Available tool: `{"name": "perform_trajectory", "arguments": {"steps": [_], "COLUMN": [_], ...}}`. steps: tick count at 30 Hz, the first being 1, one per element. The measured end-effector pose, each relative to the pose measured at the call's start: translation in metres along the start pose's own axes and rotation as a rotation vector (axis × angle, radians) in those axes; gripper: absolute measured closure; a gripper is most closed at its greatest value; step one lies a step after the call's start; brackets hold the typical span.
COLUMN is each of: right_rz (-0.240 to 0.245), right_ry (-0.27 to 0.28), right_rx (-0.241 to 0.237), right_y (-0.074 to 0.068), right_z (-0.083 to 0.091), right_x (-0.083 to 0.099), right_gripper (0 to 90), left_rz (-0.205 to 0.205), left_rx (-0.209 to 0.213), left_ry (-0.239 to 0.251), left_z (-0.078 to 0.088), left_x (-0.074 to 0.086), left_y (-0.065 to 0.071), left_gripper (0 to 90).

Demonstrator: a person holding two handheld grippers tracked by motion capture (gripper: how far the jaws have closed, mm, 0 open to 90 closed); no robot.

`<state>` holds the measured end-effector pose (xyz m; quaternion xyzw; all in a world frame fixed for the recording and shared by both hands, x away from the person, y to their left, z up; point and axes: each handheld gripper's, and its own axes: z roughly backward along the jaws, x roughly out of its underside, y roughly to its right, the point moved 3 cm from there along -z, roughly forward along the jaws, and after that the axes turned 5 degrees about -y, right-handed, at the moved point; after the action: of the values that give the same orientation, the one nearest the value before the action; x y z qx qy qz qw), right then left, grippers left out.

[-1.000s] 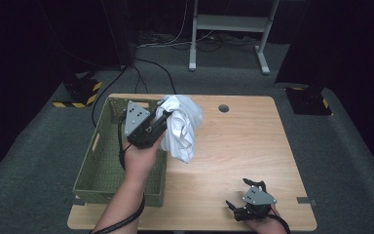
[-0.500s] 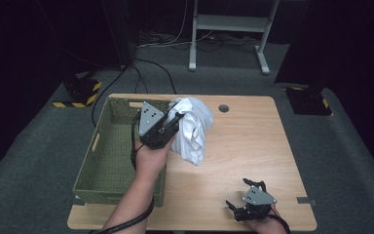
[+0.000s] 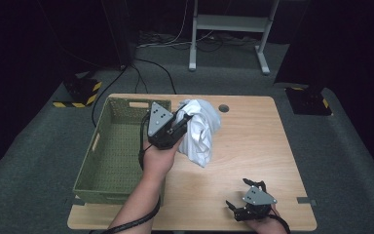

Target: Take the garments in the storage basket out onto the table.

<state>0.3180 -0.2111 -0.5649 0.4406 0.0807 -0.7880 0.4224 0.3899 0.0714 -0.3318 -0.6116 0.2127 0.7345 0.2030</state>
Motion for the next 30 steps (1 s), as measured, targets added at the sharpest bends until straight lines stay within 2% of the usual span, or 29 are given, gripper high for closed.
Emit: {"name": "perform_trajectory", "arguments": {"steps": [12,30], "right_rz": [-0.002,-0.001], "right_ry": [0.004,0.007], "right_rx": [-0.002,-0.003], "right_y": [0.0,0.0], "right_z": [0.0,0.0], "right_x": [0.0,0.0], "right_gripper": [1.7,1.7], "left_rz": [0.003,0.021], "left_rx": [0.034,0.052], "left_ry": [-0.009,-0.038], "left_z": [-0.013,-0.033], "left_x": [0.003,0.017], "left_y": [0.013,0.028], "left_gripper": [76.0,76.0]}}
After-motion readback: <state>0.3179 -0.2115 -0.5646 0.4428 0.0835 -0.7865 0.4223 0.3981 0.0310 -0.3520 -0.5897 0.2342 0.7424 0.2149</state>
